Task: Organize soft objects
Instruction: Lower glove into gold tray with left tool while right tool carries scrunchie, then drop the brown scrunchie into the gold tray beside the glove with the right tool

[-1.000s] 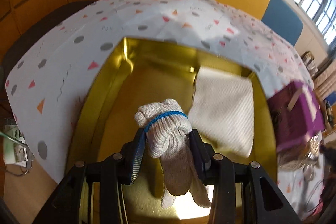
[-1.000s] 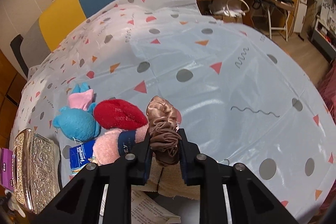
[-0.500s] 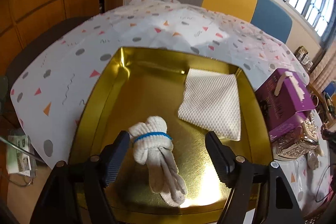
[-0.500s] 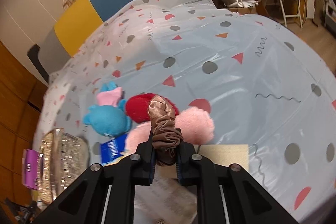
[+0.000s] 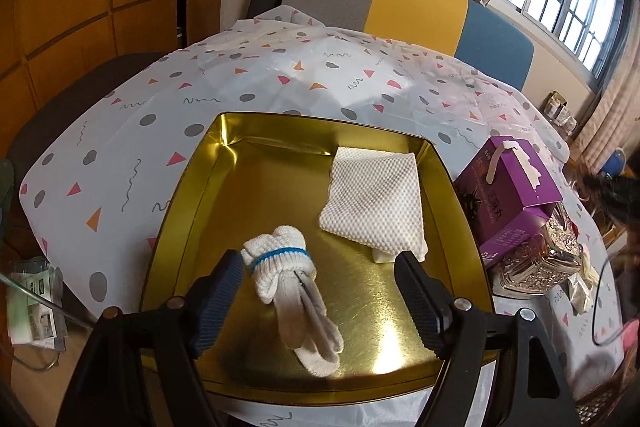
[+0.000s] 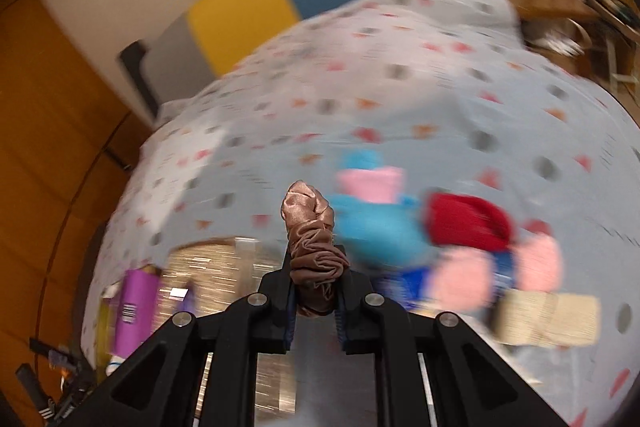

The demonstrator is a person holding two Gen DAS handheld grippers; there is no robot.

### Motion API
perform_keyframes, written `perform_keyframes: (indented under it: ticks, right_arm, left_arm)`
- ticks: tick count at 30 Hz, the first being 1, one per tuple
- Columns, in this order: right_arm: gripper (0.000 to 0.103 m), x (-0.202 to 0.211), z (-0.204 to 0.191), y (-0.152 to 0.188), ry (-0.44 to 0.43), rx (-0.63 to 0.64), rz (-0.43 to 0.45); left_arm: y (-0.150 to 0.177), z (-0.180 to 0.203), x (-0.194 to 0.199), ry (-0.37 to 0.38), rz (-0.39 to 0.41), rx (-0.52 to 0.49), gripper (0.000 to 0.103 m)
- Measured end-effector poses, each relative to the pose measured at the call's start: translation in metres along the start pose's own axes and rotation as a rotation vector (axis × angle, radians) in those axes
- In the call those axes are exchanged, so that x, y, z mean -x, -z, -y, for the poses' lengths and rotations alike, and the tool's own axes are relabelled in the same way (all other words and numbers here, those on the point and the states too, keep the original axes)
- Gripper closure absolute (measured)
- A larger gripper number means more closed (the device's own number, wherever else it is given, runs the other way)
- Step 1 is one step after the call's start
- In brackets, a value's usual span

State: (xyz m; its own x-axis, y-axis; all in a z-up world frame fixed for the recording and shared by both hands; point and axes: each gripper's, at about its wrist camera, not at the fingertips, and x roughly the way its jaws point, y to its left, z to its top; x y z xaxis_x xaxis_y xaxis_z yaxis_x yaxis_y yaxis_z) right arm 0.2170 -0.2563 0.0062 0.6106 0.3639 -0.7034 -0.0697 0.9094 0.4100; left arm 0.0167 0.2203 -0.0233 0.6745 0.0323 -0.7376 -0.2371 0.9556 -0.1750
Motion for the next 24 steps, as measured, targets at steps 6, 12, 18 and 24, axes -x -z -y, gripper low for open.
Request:
perform_keyframes:
  ticks: [6,12,18,24]
  right_arm:
    - [0.089,-0.013,-0.116,0.006,-0.161,0.204,-0.021]
    - [0.089,-0.015,-0.212,0.063,-0.304,0.464,-0.111]
    - [0.089,-0.031,-0.258,0.133,-0.349,0.629,-0.229]
    - [0.089,-0.055,-0.268,0.18,-0.319,0.711,-0.317]
  left_arm:
    - [0.004,-0.008,0.005,-0.02,0.01,0.002,0.023]
    - [0.006,-0.016,0.012,-0.04,0.028,0.016,0.021]
    - [0.006,-0.021,0.014,-0.067,0.032,0.026,0.019]
    - [0.009,-0.027,0.013,-0.083,0.024,0.04,0.018]
